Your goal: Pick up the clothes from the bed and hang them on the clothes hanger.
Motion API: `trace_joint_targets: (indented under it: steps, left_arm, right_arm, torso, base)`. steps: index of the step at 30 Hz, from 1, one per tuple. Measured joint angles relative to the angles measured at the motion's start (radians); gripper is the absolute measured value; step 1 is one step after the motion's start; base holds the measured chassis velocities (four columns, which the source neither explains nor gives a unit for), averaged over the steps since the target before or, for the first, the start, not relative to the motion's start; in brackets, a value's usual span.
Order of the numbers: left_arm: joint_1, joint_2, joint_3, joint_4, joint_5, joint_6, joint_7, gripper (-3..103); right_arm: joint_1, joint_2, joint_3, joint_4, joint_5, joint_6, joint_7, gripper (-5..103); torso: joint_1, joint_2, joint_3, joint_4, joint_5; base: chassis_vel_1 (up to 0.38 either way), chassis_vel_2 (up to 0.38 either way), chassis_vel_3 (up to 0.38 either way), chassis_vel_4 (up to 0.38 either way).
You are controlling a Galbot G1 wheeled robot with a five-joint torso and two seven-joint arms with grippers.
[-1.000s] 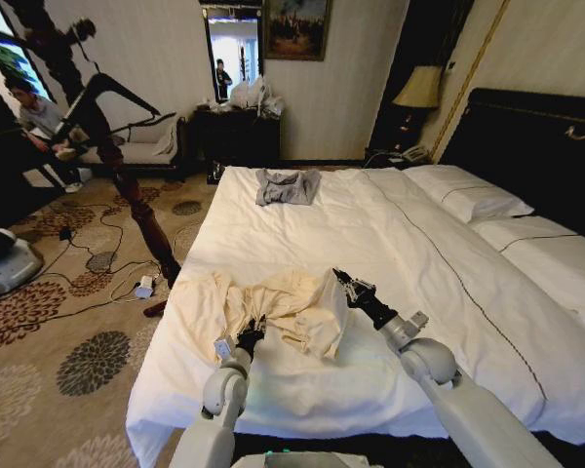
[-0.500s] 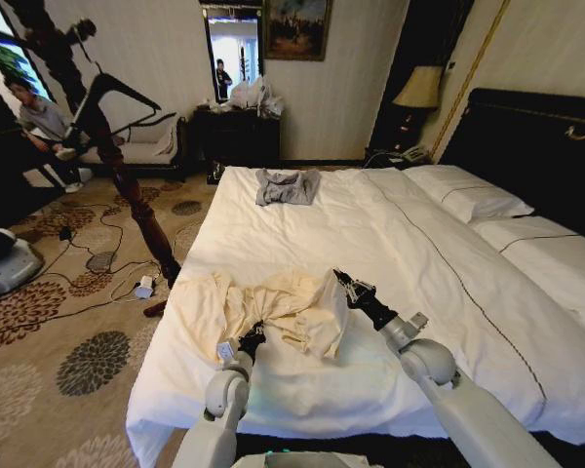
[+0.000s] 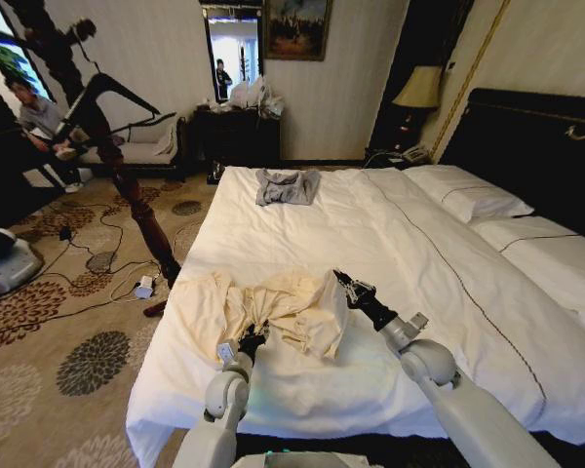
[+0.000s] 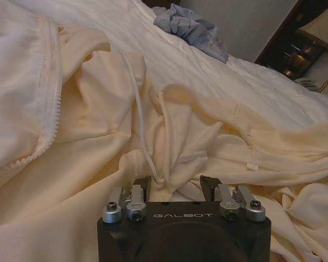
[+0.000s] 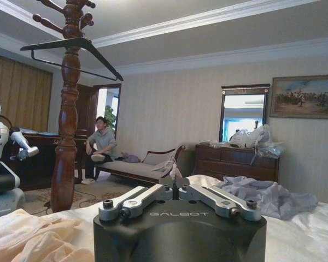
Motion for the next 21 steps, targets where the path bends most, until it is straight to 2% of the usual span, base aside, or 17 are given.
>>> trace_joint_targets:
  steps: [5,8,11,14,17,19,21]
  left_arm:
    - [-0.004,0.000,-0.001,0.010,0.000,-0.003,0.000,51]
    - [-0.010,-0.004,-0.001,0.021,-0.002,-0.004,0.000,38]
    - [-0.012,-0.004,-0.001,0.023,-0.005,-0.004,0.000,32]
    - [-0.013,-0.002,-0.001,0.023,-0.014,-0.004,0.001,16]
    - [-0.013,-0.001,-0.004,0.023,-0.017,-0.004,0.002,11]
    - [-0.013,0.004,-0.008,0.019,-0.023,-0.004,0.007,2]
    - [-0.012,0.007,-0.010,0.013,-0.026,-0.004,0.011,1]
  right_arm:
    - [0.001,0.000,0.000,0.000,-0.001,0.000,0.000,0]
    - [0.001,-0.001,-0.001,0.000,-0.001,0.000,0.000,0]
    - [0.001,-0.001,-0.001,-0.001,-0.001,0.000,0.000,0]
    - [0.001,-0.001,-0.001,-0.002,-0.001,0.000,0.000,0]
    - [0.001,-0.001,0.000,-0.002,-0.002,0.001,0.000,0]
    - [0.002,-0.001,0.000,-0.003,-0.002,0.002,0.001,0]
    - [0.003,-0.001,0.000,-0.003,-0.003,0.002,0.001,0]
  torso:
    - [0.000,0.000,0.000,0.0000,0.0000]
    - [0.000,0.000,0.000,0.0000,0.0000]
    - [0.000,0.000,0.000,0.0000,0.0000]
    - [0.000,0.000,0.000,-0.0001,0.0000]
    - [0.000,0.000,0.000,0.0000,0.0000]
    - [0.000,0.000,0.000,-0.0001,0.0000]
    - [0.000,0.000,0.000,-0.0001,-0.0001]
  base:
    - [0.000,0.000,0.000,0.000]
    - [0.000,0.000,0.000,0.000]
    - [0.000,0.000,0.000,0.000]
    - [0.000,0.000,0.000,0.000]
    - [0.000,0.000,0.000,0.000]
    - [0.000,0.000,0.000,0.000]
    - [0.000,0.000,0.000,0.000]
